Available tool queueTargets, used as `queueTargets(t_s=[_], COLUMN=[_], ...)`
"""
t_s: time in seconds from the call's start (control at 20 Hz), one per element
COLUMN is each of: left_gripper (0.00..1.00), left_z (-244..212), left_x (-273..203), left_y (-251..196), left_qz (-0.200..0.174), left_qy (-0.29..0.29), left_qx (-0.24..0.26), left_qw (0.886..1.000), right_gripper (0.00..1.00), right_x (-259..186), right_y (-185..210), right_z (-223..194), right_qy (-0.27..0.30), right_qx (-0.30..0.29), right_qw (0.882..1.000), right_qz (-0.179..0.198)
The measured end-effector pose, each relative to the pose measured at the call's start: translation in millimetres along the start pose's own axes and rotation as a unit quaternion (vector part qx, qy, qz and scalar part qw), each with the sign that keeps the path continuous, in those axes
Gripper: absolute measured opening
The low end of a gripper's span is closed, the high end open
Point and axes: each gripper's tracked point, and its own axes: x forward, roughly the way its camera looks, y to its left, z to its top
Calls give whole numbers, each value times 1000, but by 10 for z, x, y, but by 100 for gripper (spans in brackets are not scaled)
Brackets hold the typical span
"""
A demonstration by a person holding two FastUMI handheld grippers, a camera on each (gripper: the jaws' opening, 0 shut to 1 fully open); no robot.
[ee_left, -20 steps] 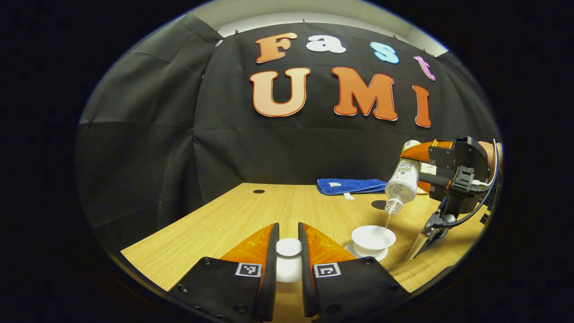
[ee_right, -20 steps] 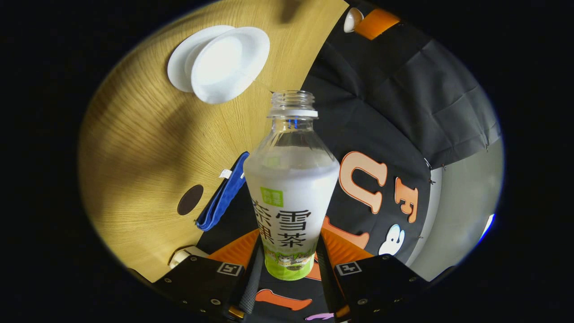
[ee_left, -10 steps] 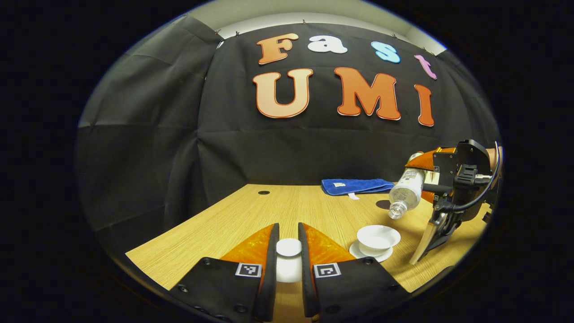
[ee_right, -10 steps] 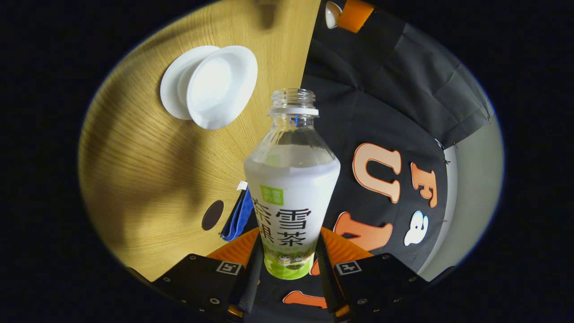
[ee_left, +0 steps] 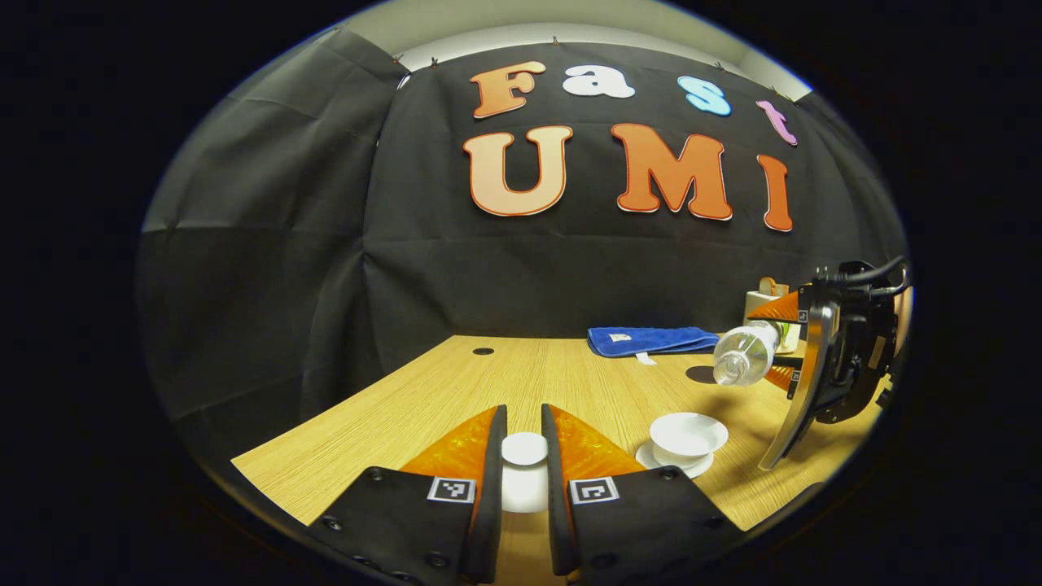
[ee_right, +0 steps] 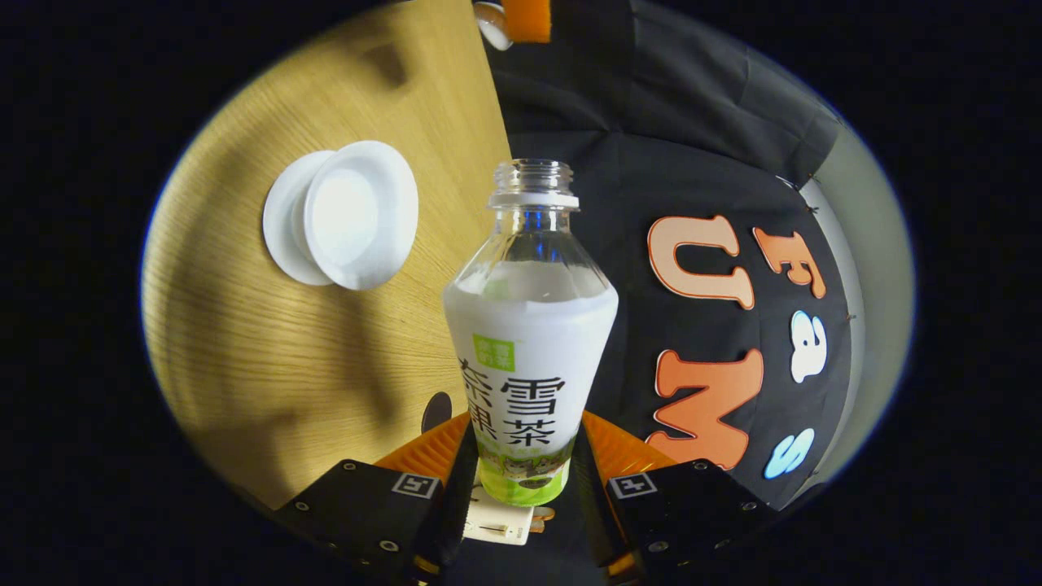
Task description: Open the teacup lid with one hand, grasp the water bottle and pour water into the teacup with the other hand; after pouring, place the water bottle on the coaster and then close the teacup lid.
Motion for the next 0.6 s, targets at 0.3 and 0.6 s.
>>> queueTargets(t_s=[0.3, 0.6], left_gripper=[28, 28], left_z=[40, 182], left_x=[12, 51], left_y=[-64, -247], left_qz=[-3, -19], left_qy=[-1, -13], left_qx=[-3, -7], left_qw=[1000, 1000], right_gripper=[61, 62], right_x=[-33, -195], right_y=[32, -69], right_z=[-184, -423], right_qy=[24, 39], right_qx=[138, 315], right_qw=[990, 948], right_qz=[19, 15])
